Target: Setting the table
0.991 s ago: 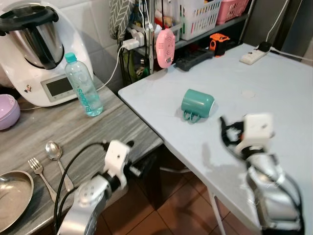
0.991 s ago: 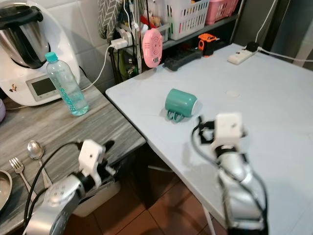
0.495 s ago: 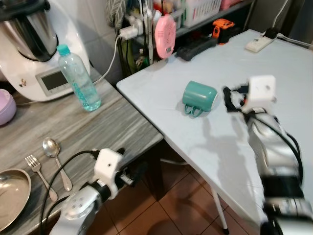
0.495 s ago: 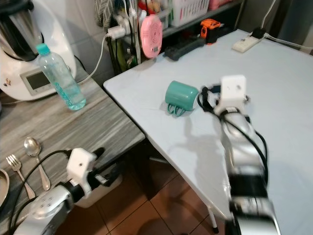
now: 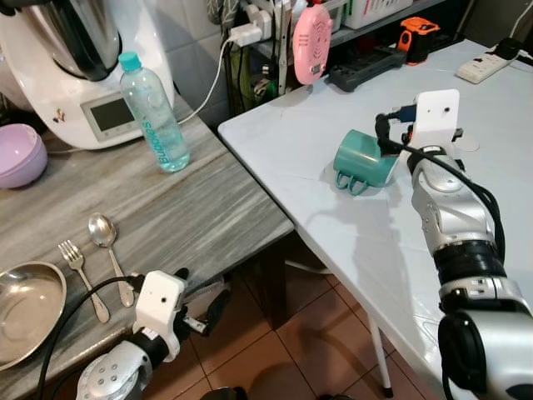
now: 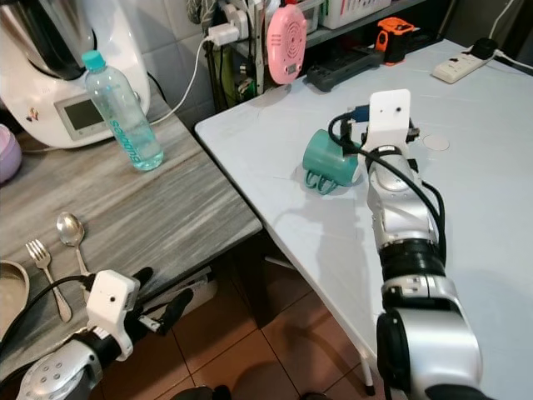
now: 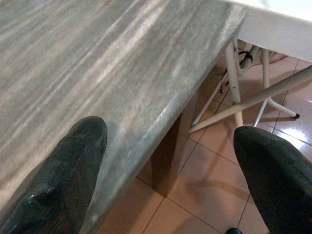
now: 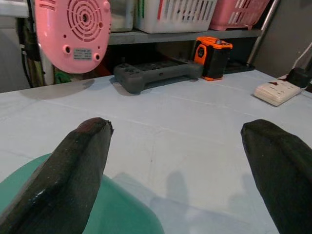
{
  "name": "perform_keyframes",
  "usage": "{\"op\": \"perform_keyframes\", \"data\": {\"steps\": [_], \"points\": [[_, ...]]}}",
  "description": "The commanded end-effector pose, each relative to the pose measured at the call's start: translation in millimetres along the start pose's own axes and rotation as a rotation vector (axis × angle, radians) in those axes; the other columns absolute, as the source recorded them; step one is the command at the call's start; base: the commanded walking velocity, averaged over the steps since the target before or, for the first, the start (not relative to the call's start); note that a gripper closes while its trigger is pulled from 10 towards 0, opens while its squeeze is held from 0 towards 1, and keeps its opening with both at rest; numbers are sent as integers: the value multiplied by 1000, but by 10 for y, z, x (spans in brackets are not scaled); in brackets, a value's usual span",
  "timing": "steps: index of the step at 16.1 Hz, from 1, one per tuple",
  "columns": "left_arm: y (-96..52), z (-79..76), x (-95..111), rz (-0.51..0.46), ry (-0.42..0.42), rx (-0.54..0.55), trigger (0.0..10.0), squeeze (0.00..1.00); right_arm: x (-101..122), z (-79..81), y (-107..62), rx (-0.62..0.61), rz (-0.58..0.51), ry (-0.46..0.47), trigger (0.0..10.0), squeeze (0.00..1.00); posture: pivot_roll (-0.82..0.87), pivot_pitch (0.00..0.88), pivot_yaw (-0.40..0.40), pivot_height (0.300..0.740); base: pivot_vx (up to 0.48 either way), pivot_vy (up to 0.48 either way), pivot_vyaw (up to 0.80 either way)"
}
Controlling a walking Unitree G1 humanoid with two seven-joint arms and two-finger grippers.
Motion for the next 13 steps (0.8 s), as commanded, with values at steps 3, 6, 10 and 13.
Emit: {"op": "perform_keyframes", "data": {"steps": [3,6,10,13], "points": [[-53,45,-12,17,15,30,10000,0,-97,39,40,4,52,28,10000,0,132,164,75,740,0,0,0],[-47,36,-21,26,16,26,10000,0,-243,98,3,20,97,65,10000,0,126,164,80,740,0,0,0],[-59,57,-38,34,23,24,10000,0,-283,219,-47,68,111,142,10000,0,122,163,77,740,0,0,0],[-56,69,-39,34,23,27,10000,0,-298,419,-174,137,112,183,10000,0,117,161,72,740,0,0,0]]}}
Point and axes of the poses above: a point about 5 cm out from each wrist's last joint towards the gripper, its own y axis pointing out of the wrist towards the gripper, its own x axis along the axis of the wrist's last joint, z = x × y, the point moved 4 cm from there along y, pointing out of the wrist towards the gripper, and after that the axes turned 10 degrees about -y, right-handed, at the moved point
